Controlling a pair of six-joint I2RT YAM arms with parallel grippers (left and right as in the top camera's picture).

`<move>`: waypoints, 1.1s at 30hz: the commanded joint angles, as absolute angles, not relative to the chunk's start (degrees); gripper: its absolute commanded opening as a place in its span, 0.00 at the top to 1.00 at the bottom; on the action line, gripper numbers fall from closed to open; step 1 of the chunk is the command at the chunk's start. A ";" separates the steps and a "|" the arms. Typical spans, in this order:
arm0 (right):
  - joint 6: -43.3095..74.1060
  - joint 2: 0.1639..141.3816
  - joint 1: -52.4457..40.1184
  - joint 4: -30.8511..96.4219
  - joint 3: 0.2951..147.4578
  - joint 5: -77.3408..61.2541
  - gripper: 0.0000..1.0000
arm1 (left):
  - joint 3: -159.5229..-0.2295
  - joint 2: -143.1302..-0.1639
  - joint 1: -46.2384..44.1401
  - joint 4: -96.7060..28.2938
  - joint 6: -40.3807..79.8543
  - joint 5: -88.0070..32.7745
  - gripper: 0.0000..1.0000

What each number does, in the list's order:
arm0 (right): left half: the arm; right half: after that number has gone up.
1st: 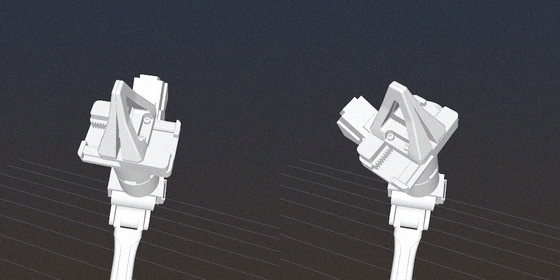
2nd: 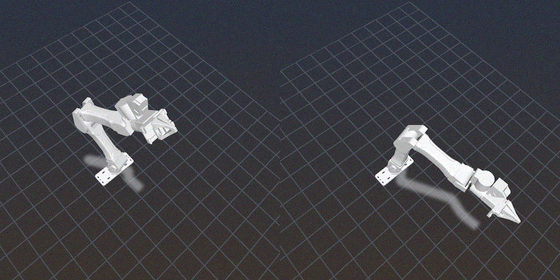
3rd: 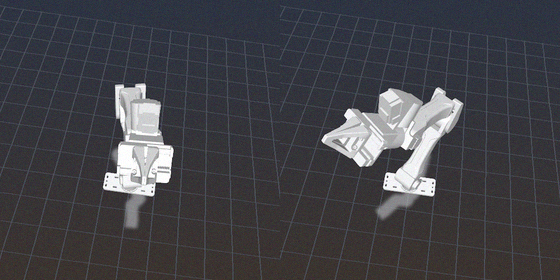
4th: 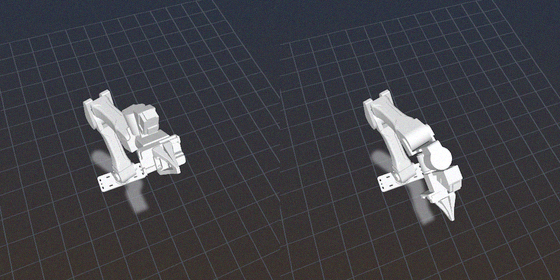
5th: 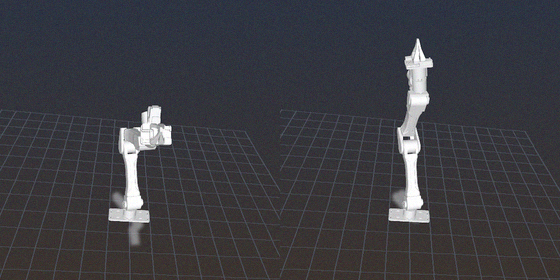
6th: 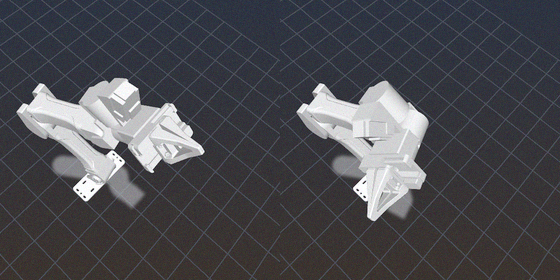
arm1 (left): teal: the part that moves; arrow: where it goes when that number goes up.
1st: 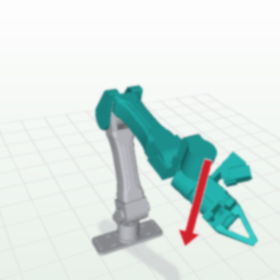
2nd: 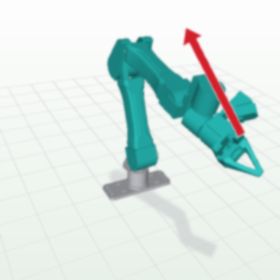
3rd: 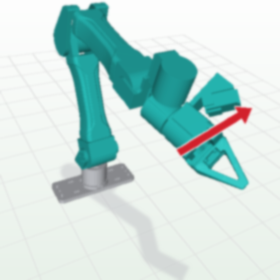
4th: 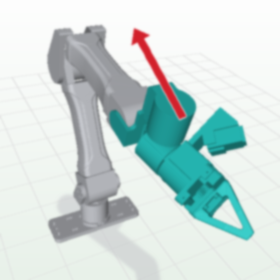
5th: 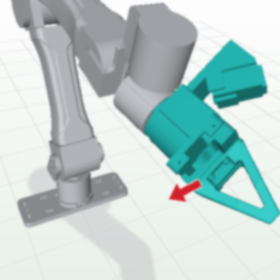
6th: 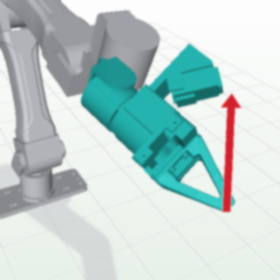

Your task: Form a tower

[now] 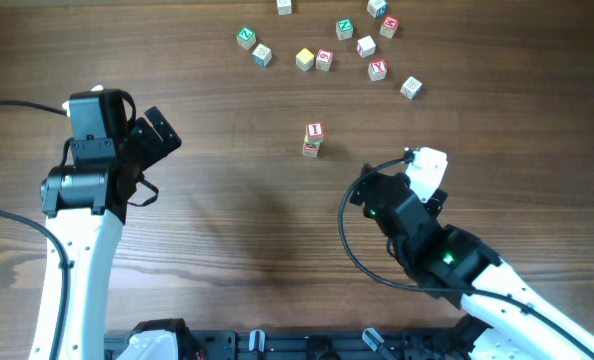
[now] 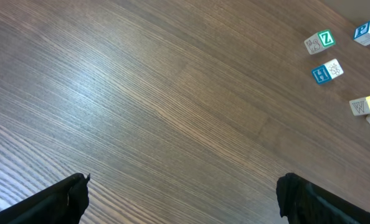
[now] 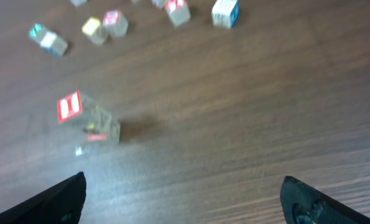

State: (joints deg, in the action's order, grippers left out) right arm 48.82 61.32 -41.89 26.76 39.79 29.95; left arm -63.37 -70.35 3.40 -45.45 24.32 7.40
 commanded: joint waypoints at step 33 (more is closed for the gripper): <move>43.53 71.90 -41.76 26.57 39.83 26.50 0.01 | -70.74 -70.46 2.83 -45.91 7.64 -7.70 0.00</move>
